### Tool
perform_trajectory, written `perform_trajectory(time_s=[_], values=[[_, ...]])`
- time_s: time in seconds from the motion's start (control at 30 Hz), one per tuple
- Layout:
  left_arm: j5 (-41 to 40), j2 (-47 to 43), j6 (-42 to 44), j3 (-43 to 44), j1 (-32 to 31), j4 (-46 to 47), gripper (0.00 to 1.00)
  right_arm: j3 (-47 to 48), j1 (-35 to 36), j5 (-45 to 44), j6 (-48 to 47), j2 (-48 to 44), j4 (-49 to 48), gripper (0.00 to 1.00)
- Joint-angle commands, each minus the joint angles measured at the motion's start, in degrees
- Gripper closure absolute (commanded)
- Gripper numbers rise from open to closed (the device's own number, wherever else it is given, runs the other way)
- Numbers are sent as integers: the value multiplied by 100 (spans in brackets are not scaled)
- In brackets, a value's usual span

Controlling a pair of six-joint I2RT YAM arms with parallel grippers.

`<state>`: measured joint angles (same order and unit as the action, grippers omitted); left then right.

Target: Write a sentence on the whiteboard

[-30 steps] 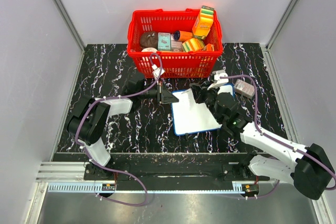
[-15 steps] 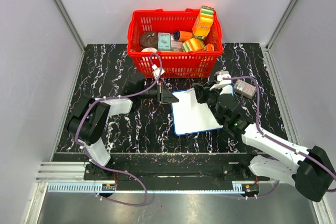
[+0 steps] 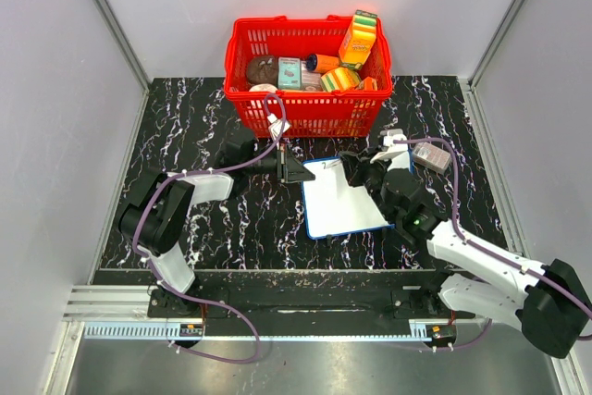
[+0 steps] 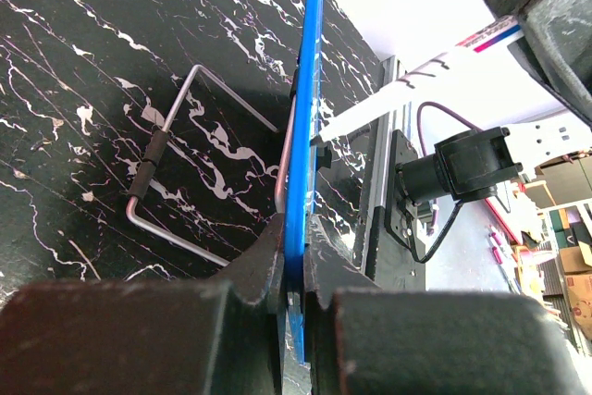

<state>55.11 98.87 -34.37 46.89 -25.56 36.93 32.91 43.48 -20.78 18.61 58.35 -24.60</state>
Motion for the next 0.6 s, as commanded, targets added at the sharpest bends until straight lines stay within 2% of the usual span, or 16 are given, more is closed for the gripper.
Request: perform_trajectory(time_s=[0.0, 0.57], values=[[-62, 62, 563, 180, 16, 210, 100, -135, 28, 100, 108, -43, 8, 100], [-62, 62, 563, 180, 16, 210, 100, -214, 20, 4, 204, -78, 52, 100]])
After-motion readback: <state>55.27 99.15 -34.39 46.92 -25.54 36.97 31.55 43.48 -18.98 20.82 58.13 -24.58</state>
